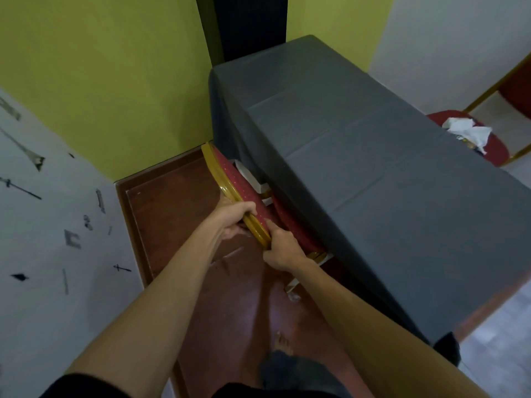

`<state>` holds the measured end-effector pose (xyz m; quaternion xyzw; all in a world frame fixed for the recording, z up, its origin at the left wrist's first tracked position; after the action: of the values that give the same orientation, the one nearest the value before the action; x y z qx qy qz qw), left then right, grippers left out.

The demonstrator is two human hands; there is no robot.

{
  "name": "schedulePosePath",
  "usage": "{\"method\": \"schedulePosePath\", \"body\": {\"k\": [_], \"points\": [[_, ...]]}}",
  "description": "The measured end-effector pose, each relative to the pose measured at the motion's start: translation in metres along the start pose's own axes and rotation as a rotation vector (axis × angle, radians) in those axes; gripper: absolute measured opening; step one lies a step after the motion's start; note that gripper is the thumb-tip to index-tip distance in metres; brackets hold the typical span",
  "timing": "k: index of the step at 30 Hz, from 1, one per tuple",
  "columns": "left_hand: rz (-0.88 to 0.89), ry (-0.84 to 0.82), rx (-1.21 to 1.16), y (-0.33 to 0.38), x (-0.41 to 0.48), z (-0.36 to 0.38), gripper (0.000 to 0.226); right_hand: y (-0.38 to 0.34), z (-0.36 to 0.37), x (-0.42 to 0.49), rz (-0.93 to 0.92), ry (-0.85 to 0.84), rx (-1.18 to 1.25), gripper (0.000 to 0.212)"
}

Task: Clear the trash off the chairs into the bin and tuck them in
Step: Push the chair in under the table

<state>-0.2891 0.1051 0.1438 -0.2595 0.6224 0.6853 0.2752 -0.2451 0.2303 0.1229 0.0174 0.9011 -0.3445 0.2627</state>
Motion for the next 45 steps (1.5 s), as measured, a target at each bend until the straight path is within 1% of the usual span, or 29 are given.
{"method": "schedulePosePath", "body": {"k": [2, 6, 9, 13, 18, 21, 25, 30, 32, 37, 40, 43, 45], "points": [[0.002, 0.0, -0.015, -0.001, -0.001, 0.001, 0.059, 0.0, 0.001, 0.0, -0.003, -0.001, 0.009, 0.095], [0.016, 0.035, -0.054, -0.006, -0.007, -0.001, 0.052, 0.002, 0.004, -0.004, 0.008, -0.017, -0.015, 0.095], [0.026, 0.065, -0.049, -0.007, -0.012, -0.011, 0.06, -0.001, 0.011, -0.008, 0.011, -0.024, -0.023, 0.094], [0.019, 0.076, -0.029, -0.005, -0.018, -0.025, 0.052, -0.011, 0.022, -0.011, -0.003, -0.039, 0.003, 0.089], [0.013, 0.065, 0.0, -0.007, -0.025, -0.024, 0.05, -0.012, 0.021, -0.016, -0.01, -0.036, -0.009, 0.09], [0.029, 0.091, -0.031, -0.006, -0.026, -0.024, 0.052, -0.012, 0.02, -0.019, -0.019, -0.024, -0.02, 0.092], [0.051, 0.156, -0.07, -0.011, -0.028, -0.024, 0.064, -0.011, 0.019, -0.025, -0.017, -0.006, -0.02, 0.092], [0.021, 0.126, -0.063, -0.017, -0.032, -0.023, 0.06, -0.012, 0.024, -0.029, -0.018, -0.034, -0.008, 0.093], [0.016, 0.121, -0.065, -0.019, -0.034, -0.026, 0.064, -0.014, 0.028, -0.031, -0.022, -0.047, 0.001, 0.092], [0.023, 0.083, -0.083, -0.019, -0.038, -0.027, 0.065, -0.011, 0.027, -0.034, -0.043, -0.025, 0.006, 0.093], [0.011, 0.118, -0.049, -0.02, -0.04, -0.024, 0.063, -0.009, 0.03, -0.038, -0.052, -0.008, -0.005, 0.089], [-0.013, 0.182, -0.043, -0.021, -0.041, -0.023, 0.059, -0.008, 0.032, -0.038, -0.056, 0.004, 0.002, 0.086], [0.001, 0.239, -0.061, -0.022, -0.041, -0.026, 0.06, -0.005, 0.035, -0.038, -0.052, -0.002, 0.009, 0.085]]}}
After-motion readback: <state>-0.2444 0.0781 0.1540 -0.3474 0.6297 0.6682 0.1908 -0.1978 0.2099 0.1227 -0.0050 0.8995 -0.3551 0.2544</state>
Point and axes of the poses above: each hand's wrist, its own x-axis towards the middle knuckle, its own z-axis out of the palm, y = z × x, the point moved 10 cm from there along x, towards the middle knuckle, and after that the axes turned 2 degrees about -y, right-handed, at the moved point
